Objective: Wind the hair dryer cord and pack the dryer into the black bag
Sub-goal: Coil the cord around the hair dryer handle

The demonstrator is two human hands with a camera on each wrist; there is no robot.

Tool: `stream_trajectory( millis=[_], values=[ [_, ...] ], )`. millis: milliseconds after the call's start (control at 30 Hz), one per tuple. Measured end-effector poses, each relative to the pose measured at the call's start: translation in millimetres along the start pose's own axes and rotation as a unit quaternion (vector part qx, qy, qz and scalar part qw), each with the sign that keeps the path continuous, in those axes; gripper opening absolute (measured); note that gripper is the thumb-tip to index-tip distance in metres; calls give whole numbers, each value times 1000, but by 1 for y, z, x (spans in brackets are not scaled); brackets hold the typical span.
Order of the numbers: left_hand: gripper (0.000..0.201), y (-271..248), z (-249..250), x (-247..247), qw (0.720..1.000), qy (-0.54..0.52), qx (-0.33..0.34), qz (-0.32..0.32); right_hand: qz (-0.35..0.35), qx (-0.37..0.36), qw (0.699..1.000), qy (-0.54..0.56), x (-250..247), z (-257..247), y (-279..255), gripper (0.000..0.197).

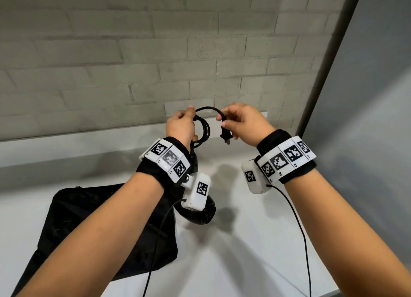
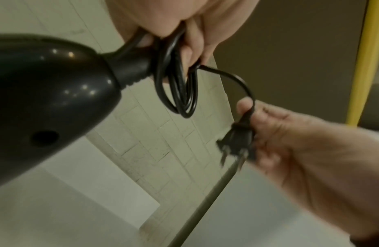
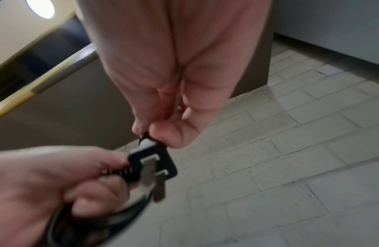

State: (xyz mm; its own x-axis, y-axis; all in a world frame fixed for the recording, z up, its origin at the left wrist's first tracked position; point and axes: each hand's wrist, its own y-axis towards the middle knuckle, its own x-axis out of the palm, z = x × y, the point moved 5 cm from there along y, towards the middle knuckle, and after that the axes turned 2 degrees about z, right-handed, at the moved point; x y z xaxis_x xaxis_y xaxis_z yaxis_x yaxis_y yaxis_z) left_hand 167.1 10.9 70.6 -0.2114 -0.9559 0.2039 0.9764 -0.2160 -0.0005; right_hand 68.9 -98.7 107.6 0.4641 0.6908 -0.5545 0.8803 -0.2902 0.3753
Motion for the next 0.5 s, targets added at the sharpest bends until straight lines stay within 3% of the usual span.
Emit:
stream_trajectory(
  millis=[267, 500],
  values=[
    [30, -13, 2, 15, 999, 9, 36, -37, 86, 1, 974, 212, 6, -5, -2, 30],
    [29, -24, 12, 24, 997, -6, 30, -72, 153, -18, 984, 92, 5, -2, -5, 32]
  ],
)
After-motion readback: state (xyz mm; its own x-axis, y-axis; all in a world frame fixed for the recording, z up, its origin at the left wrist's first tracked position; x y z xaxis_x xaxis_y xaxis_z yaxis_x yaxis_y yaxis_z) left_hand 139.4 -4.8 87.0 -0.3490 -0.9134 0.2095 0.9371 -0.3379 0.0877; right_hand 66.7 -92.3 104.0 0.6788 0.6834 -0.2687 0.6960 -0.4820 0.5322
